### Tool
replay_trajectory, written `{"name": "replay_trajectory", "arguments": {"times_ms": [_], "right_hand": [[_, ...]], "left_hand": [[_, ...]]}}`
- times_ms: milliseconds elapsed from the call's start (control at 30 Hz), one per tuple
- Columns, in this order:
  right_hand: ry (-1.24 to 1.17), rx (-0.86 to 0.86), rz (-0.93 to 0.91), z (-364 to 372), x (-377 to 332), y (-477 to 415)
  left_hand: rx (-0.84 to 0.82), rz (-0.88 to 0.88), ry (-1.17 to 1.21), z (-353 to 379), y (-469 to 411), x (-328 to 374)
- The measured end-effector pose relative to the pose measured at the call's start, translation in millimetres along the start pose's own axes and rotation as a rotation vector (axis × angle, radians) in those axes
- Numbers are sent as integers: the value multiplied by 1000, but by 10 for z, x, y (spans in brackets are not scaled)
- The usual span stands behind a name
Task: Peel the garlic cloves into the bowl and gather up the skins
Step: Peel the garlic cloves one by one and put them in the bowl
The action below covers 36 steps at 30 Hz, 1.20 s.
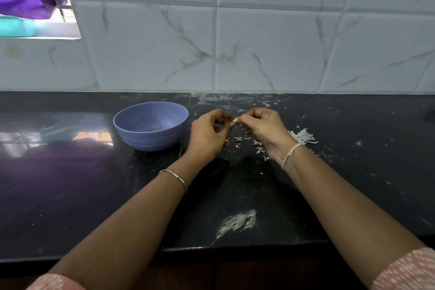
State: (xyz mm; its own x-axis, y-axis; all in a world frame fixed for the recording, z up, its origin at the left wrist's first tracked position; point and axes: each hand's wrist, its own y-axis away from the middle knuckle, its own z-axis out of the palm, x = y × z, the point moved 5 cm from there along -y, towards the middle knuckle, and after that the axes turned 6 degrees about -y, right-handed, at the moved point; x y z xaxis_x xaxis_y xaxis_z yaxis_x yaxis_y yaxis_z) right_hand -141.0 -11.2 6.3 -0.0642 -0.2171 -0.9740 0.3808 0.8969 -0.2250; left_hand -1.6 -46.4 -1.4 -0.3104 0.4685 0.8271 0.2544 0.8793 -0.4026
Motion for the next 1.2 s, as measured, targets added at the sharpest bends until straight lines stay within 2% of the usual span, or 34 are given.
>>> {"name": "replay_trajectory", "arguments": {"times_ms": [133,333,667,767,800,900,967,1033,1200], "right_hand": [[-198,-33,164,37,63,-9],[-345,-101,279,59,76,31],[-294,-136,295,93,90,52],[-110,-55,204,39,98,16],[50,-21,118,3,78,-2],[740,7,-174,-70,-49,-21],[988,-53,-240,-104,-77,-20],[1043,-80,-243,-172,-77,-36],[1021,73,-332,-244,-224,0]], "left_hand": [[3,43,20,-12,11,25],[-50,136,41,41,24,65],[-75,111,171,42,21,48],[-72,82,230,43,16,48],[-61,70,255,36,11,47],[-15,29,338,1,-4,28],[-23,-5,391,-3,-3,16],[-61,-43,434,14,3,9],[-116,-103,482,49,3,-3]]}}
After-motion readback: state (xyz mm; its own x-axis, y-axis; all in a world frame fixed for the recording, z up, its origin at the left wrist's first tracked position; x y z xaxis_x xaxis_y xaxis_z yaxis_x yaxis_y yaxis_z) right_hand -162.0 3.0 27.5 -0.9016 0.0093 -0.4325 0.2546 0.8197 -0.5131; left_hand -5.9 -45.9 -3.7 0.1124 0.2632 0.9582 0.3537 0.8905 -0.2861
